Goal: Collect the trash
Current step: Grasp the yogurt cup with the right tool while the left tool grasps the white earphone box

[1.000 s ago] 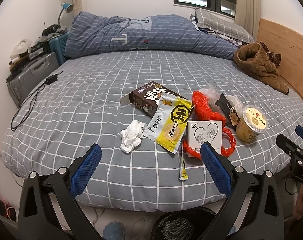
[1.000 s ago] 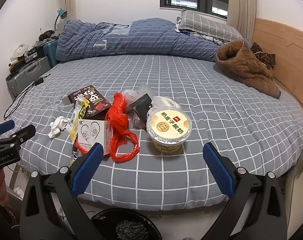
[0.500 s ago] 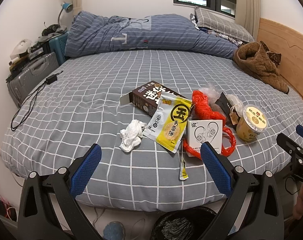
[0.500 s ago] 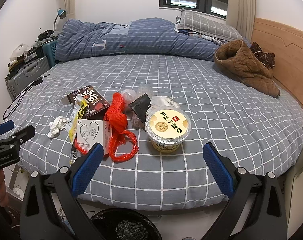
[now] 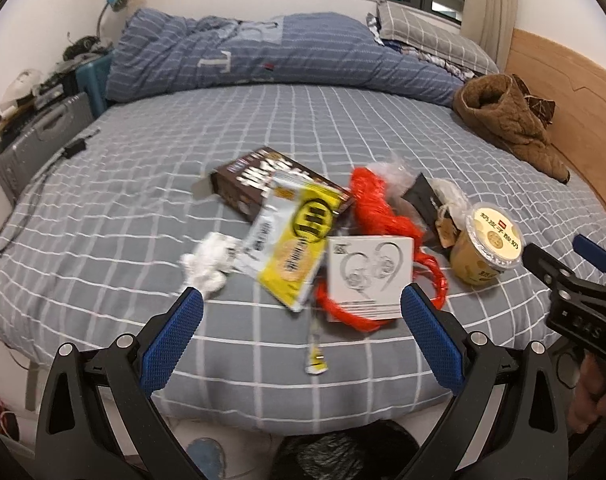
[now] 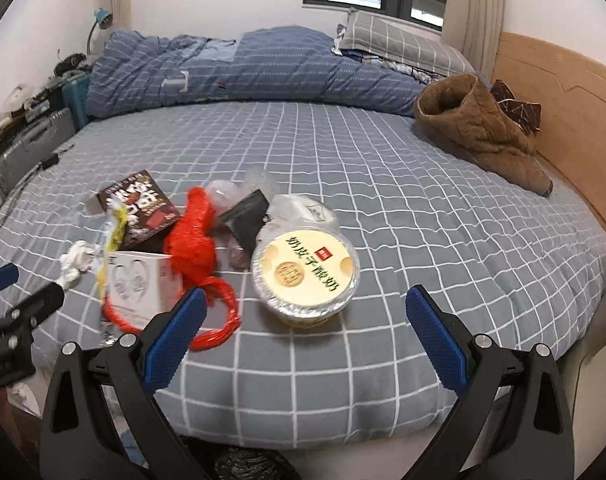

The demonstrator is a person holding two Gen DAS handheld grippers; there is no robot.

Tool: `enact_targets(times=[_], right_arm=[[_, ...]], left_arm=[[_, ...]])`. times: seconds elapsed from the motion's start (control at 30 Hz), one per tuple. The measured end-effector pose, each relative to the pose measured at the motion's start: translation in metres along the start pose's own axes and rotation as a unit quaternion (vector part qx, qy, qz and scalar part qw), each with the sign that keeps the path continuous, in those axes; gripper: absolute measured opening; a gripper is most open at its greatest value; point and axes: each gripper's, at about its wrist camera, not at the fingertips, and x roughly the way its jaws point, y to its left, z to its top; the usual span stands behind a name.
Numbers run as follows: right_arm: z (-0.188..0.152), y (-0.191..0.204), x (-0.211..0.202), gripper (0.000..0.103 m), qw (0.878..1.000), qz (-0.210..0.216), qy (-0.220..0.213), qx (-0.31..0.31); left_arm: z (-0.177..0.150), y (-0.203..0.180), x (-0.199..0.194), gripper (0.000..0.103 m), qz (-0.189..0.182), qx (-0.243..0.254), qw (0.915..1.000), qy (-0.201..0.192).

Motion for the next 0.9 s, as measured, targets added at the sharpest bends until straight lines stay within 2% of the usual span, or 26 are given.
enact_targets(times=[0.4, 0.73, 0.9], right_arm=[[0.015, -0.011, 0.059, 0.095, 0.999, 0.025, 0.044, 0.006], [0.018, -0.016, 0.084, 0.095, 0.996, 0.043, 0.072, 0.018], [0.020, -0.014, 0.088, 0.095, 0.996, 0.050, 0.078, 0.018]], left_arm=[[0.004, -0.033, 0.048, 0.097, -0.005, 0.000, 0.9996, 0.029], [0.010, -0.049, 0.075, 0.096, 0.003, 0.013, 0.9991, 0.041], [0.013, -0.049, 0.087, 0.088, 0.002, 0.014, 0.9986, 0.050]])
